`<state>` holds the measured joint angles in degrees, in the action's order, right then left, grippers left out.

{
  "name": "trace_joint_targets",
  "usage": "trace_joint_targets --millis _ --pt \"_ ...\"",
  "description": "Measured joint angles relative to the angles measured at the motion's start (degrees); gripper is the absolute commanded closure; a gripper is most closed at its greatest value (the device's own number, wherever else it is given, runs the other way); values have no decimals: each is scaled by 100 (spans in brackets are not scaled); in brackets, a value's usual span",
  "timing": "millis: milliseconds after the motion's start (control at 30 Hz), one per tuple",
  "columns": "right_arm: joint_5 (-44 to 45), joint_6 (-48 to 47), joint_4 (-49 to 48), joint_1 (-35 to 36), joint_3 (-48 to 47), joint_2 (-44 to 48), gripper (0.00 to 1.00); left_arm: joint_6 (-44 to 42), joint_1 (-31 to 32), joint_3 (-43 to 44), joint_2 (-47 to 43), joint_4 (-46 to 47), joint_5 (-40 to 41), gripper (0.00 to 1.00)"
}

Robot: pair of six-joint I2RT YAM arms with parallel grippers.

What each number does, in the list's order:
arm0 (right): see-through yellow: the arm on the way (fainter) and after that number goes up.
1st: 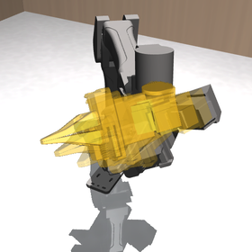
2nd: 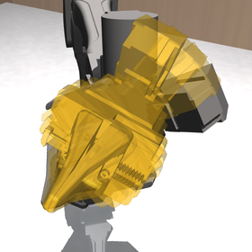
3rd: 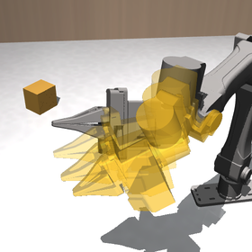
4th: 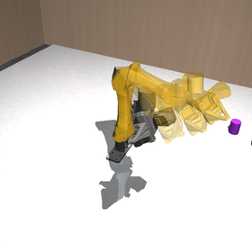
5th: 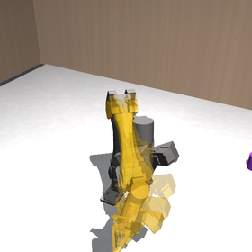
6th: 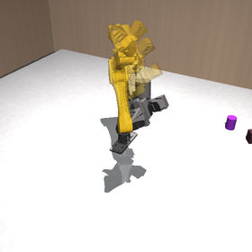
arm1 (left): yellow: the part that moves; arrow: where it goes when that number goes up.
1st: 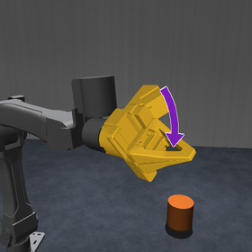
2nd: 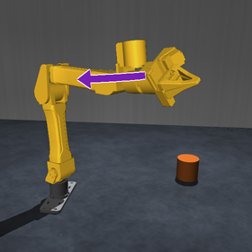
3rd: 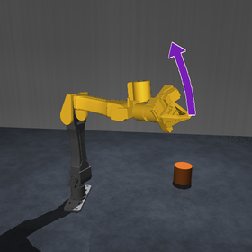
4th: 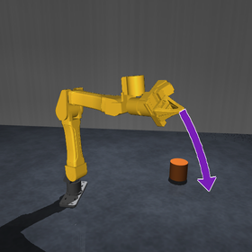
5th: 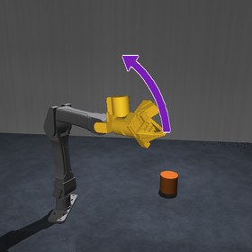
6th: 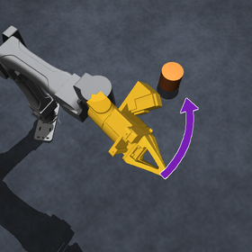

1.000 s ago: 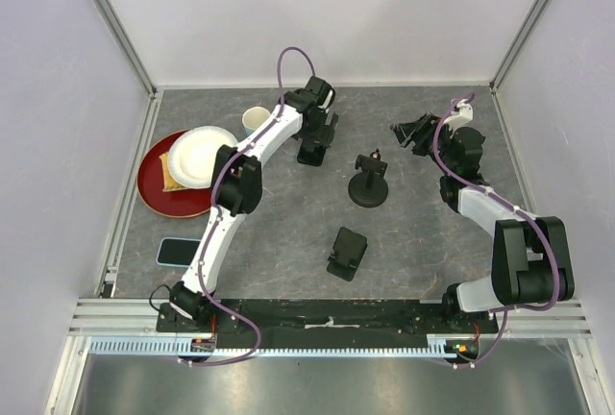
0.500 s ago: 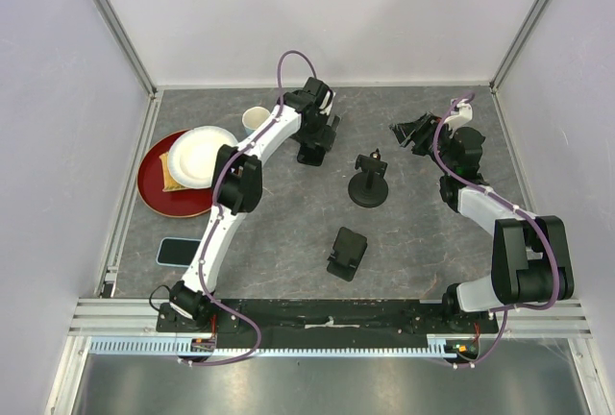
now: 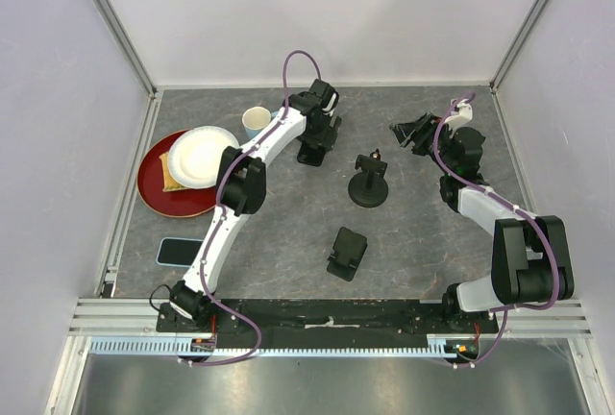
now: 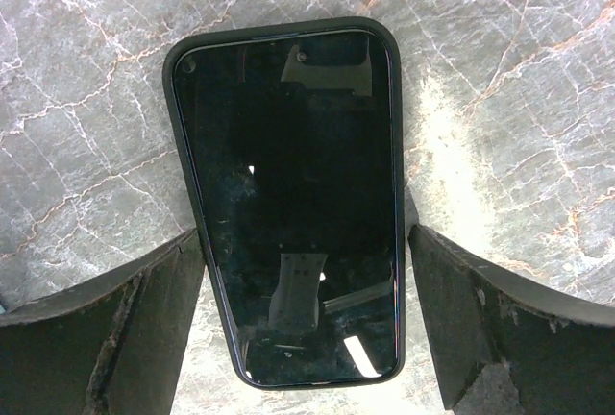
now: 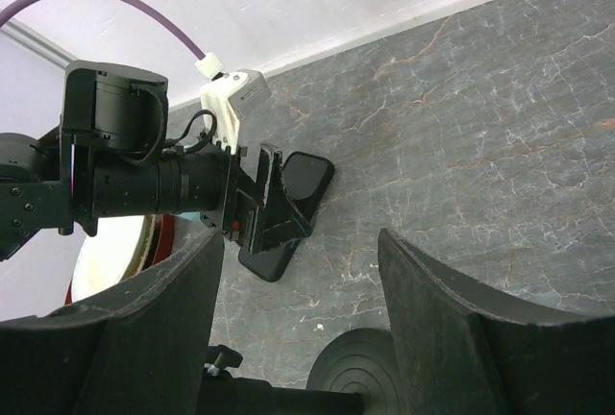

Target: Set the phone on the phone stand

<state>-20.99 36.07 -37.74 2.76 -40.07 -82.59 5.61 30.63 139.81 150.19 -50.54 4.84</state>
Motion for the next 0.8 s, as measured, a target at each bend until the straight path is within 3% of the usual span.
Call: trace_joint_targets --millis 200,300,400,433,533,600,800 --pt "-2 11 0 0 0 -4 28 24 7 168 96 -37 42 14" --pt "-4 15 0 -4 0 -22 27 46 15 234 136 -28 57 25" --pt "-4 17 -2 -7 0 -52 27 59 37 249 142 -33 107 53" --pt "-7 15 -2 -7 0 -63 28 61 42 262 144 -42 131 69" --pt "-9 17 0 -7 0 -74 27 55 85 275 149 -44 199 93" --pt "-15 17 -2 -7 0 -74 27 35 101 275 149 -46 273 98" --pt "-17 15 0 -33 0 -74 28 48 94 -61 -35 179 308 98"
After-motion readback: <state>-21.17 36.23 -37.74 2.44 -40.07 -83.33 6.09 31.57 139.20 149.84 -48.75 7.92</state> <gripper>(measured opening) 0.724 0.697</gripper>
